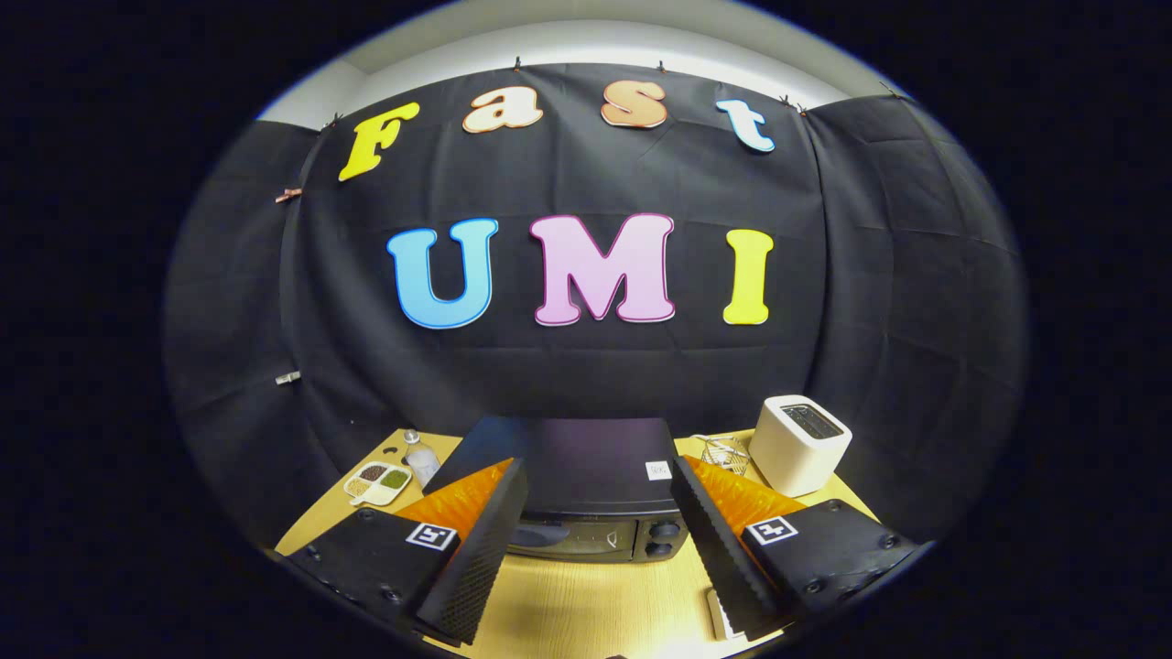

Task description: Open the toaster oven, put the food inside, and close the toaster oven door.

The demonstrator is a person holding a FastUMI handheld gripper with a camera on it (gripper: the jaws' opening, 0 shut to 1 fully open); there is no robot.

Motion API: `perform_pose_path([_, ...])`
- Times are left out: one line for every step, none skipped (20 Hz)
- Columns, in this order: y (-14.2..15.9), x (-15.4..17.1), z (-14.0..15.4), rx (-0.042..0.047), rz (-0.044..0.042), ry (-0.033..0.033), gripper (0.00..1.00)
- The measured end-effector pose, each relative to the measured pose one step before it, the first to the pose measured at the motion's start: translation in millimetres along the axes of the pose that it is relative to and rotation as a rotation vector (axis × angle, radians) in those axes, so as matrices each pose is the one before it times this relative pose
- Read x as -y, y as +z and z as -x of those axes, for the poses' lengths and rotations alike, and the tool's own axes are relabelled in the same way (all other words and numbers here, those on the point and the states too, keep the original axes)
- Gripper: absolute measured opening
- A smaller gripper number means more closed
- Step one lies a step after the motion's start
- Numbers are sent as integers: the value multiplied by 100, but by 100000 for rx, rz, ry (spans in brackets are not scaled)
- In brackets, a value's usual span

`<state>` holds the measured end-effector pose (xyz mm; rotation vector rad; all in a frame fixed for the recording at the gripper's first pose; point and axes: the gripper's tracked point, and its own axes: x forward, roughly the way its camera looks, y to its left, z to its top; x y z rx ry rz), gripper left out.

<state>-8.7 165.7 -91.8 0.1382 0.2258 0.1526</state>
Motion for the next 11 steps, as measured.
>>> perform_pose_path([690, 461, 254, 1308, -312, -686, 98])
perform_pose_path([714, 382, 177, 1609, -147, -368, 98])
perform_pose_path([598, 346, 200, 1515, -155, -486, 98])
perform_pose_path([500, 397, 124, 1592, 165, -542, 98])
perform_pose_path([463, 429, 170, 1597, 481, -721, 98])
perform_pose_path([92, 433, 130, 558, 455, -721, 98])
perform_pose_path([-16, 282, 226, 353, 158, -338, 98])
perform_pose_path([48, 210, 203, 160, -110, -378, 98])
perform_pose_path([39, 225, 91, 199, -151, -188, 98])
perform_pose_path([-80, 145, 156, 38, -161, -163, 98])
perform_pose_path([-68, -4, 70, -190, -276, 396, 98])
